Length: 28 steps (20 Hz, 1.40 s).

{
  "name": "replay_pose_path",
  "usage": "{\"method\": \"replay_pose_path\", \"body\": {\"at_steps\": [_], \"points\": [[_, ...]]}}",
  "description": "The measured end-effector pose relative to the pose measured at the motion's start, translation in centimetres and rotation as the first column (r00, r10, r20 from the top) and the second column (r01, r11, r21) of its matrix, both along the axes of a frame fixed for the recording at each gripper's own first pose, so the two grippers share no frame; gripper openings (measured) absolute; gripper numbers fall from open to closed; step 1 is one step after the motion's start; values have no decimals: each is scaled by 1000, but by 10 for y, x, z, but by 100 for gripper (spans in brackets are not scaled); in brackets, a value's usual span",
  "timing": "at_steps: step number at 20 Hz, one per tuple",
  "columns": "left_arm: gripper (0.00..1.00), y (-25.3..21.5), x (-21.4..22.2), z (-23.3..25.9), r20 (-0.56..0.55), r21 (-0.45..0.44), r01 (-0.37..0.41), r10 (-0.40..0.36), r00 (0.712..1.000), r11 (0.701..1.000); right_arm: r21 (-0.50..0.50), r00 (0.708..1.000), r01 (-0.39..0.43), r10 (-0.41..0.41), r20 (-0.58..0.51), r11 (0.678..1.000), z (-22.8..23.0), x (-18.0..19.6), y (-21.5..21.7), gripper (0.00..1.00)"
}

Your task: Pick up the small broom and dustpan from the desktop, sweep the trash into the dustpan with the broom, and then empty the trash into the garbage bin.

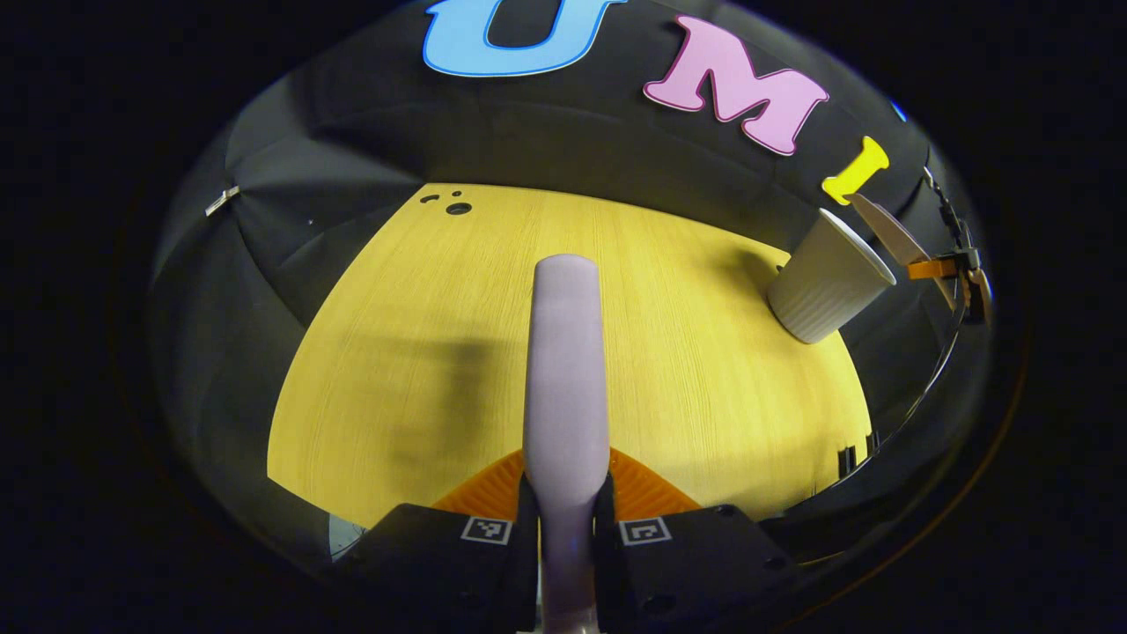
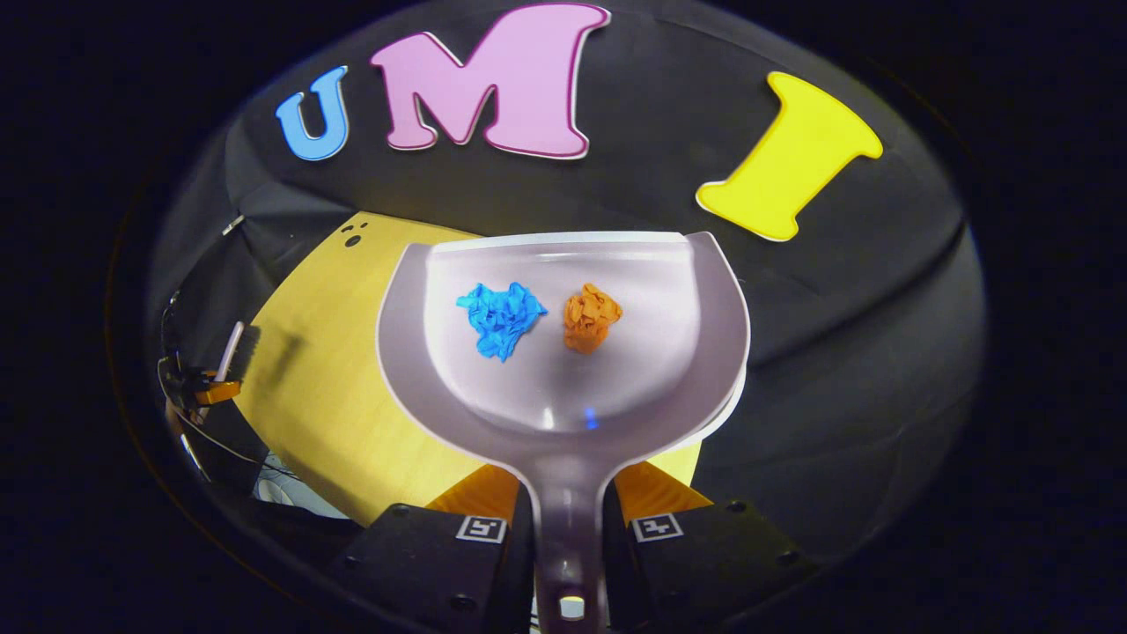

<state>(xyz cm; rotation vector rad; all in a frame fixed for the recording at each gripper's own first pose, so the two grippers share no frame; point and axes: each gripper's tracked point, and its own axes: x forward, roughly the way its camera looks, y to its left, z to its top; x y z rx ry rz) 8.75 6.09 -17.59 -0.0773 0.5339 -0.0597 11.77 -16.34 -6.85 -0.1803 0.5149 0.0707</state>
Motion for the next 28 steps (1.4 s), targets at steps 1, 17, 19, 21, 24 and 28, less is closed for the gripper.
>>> {"method": "replay_pose_path", "body": {"at_steps": [1,17,19,21,24,28], "points": [[30,-8,2,1,-8,-7,-6,6,1000,1000,7,1000,-3,4,-13,1000,-1,0,1,37],[30,-71,1,29,-7,-37,4,-4,1000,999,-600,998,-32,-9,-66,799,12,9,-59,37],[30,-71,-2,29,-7,-55,-11,10,1000,998,-657,996,-57,1,-86,752,10,11,-60,37],[29,-70,-4,28,-4,-64,-25,25,1000,998,-704,995,-76,8,-100,706,8,17,-64,37],[30,-66,-8,25,-6,-69,-50,50,999,996,-761,991,-110,16,-130,640,6,24,-68,37],[30,-59,-17,22,-8,-78,-81,81,997,994,-847,984,-164,28,-174,505,7,37,-75,37]]}}
